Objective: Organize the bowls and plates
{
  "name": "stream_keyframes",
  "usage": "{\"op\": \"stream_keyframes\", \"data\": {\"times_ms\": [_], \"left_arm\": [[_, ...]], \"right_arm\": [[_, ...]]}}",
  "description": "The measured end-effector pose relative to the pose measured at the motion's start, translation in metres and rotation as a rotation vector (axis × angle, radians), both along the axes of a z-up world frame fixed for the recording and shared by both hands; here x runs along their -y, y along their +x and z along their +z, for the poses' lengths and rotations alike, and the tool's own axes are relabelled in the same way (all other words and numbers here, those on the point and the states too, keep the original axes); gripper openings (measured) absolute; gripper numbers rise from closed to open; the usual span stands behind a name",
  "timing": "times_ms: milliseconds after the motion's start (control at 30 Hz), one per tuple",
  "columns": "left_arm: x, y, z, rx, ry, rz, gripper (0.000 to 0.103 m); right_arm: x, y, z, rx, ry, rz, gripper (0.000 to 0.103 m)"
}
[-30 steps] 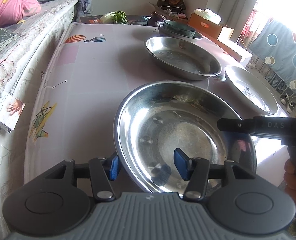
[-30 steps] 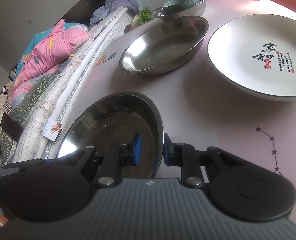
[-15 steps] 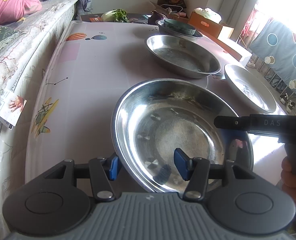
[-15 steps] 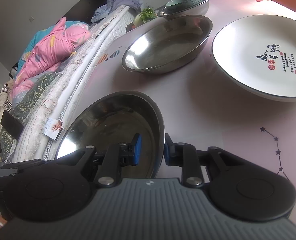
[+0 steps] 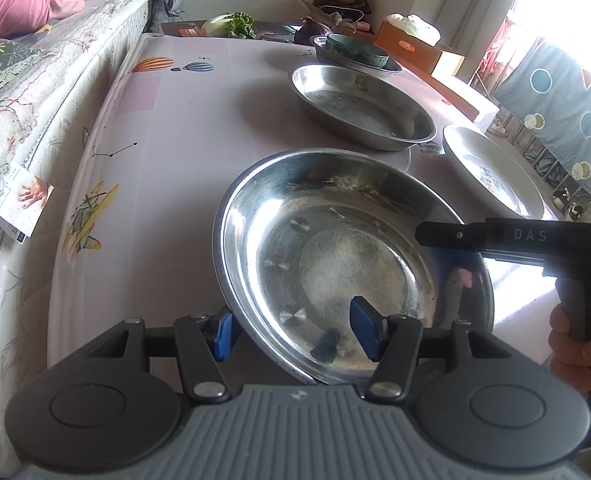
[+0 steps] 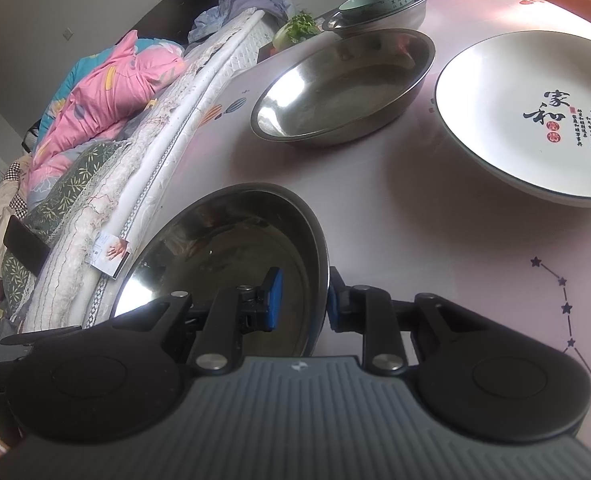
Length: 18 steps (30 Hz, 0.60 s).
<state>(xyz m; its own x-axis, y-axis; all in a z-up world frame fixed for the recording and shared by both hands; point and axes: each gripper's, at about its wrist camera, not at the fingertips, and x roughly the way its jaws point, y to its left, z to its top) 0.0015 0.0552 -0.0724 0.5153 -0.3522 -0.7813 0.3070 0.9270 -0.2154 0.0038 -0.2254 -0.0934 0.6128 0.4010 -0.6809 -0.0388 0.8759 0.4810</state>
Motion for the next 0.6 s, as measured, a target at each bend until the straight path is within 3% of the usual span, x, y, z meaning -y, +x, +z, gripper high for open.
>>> {"op": "stream_keyframes", "data": {"times_ms": [600], "left_arm": [[0.002,0.015,-0.001,0.03,0.048,0.025,0.061]], "right_arm": [[-0.003,-0.006,0.001,0.026,-0.055,0.001,0.022]]}}
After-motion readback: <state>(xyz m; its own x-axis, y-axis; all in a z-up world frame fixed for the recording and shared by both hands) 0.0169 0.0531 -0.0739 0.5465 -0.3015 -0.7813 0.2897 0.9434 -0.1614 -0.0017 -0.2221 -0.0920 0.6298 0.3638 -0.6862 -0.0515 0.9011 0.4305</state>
